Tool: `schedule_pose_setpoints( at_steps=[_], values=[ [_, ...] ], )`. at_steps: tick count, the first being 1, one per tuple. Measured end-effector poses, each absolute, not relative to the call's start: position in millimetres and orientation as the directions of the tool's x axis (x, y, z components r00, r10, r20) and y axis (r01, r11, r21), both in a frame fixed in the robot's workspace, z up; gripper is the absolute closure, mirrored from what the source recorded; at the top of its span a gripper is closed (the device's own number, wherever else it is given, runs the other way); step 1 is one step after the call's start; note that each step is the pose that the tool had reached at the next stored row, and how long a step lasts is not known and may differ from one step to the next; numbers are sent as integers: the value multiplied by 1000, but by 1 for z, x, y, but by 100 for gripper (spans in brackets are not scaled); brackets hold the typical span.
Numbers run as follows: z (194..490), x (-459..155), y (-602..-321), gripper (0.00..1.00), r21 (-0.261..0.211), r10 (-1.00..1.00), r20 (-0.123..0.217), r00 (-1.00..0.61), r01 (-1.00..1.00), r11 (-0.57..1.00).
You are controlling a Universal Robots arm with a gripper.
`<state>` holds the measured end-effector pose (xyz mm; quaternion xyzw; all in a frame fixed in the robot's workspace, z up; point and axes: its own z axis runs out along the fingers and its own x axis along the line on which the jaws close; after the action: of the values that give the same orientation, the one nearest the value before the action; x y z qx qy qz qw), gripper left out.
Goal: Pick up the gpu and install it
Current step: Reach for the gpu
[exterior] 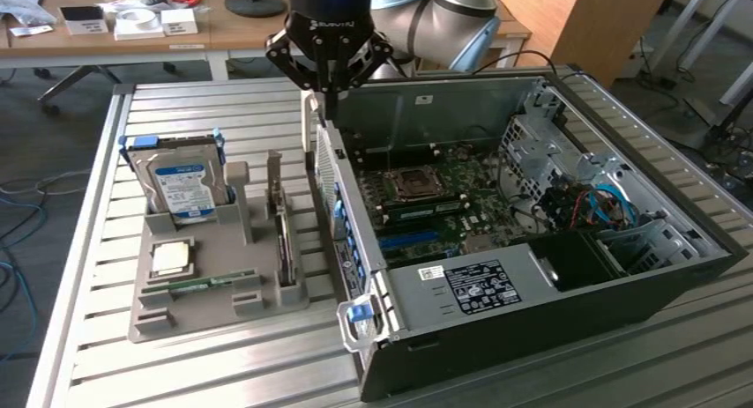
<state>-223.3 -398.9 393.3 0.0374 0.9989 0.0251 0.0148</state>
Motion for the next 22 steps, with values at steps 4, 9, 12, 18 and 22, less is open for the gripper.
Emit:
schedule_pose_setpoints(
  at_steps=[4, 9, 12, 18, 22],
  values=[
    [393, -227, -399, 89, 52, 75, -28, -997, 74, 996],
    [393, -232, -399, 89, 52, 75, -29, -997, 74, 996],
    [393, -235, -399, 89, 52, 76, -29, -997, 74, 996],
    [393, -241, -399, 89, 53, 75, -30, -997, 74, 996],
    [393, -244, -399, 89, 53, 75, -30, -997, 74, 996]
  ],
)
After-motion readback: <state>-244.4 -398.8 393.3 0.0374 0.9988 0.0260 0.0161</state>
